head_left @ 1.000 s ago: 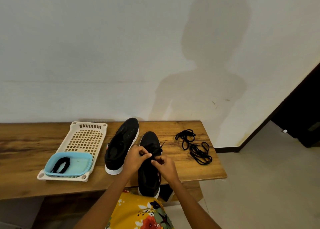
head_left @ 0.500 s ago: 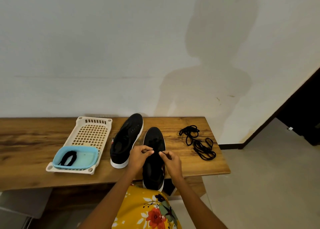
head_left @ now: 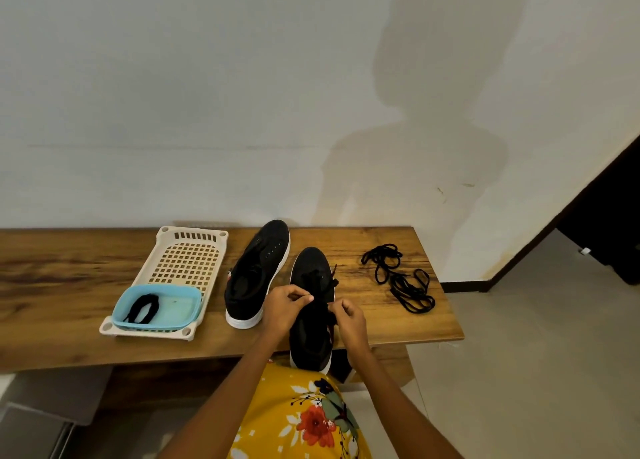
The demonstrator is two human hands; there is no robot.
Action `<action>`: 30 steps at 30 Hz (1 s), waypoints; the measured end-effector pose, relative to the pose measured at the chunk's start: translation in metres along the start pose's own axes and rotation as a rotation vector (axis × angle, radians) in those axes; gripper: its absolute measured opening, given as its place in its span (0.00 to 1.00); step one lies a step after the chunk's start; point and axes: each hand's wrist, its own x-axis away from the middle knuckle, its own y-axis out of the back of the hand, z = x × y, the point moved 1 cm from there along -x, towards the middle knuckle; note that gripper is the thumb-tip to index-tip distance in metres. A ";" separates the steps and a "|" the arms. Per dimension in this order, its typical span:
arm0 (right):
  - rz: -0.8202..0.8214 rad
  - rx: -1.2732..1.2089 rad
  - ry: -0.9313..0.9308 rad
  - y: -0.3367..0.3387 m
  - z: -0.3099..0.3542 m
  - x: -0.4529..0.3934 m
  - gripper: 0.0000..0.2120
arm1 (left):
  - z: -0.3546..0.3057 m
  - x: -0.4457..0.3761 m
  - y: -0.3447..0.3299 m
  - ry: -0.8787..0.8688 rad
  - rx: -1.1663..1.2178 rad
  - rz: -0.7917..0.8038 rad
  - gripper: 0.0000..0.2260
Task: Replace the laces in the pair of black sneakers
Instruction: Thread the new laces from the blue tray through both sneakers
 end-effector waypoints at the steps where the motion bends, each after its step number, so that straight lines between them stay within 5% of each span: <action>1: -0.005 0.012 -0.007 0.000 0.001 -0.001 0.14 | 0.001 0.000 -0.001 -0.006 0.012 -0.004 0.03; 6: 0.050 0.091 0.052 0.002 0.006 -0.005 0.05 | 0.004 0.005 -0.001 -0.047 0.063 -0.021 0.06; 12: 0.082 0.218 0.087 0.001 0.005 -0.009 0.08 | 0.011 0.017 -0.002 -0.226 -0.087 -0.197 0.06; 16: 0.085 0.247 0.119 0.000 0.005 -0.007 0.08 | 0.008 0.017 -0.005 -0.244 -0.314 -0.119 0.12; 22: 0.057 0.287 0.109 -0.001 0.005 -0.011 0.09 | 0.008 0.013 0.003 -0.259 -0.188 0.032 0.03; 30: 0.078 0.261 0.154 0.000 0.005 -0.008 0.03 | 0.008 0.010 0.012 -0.200 -0.066 0.069 0.11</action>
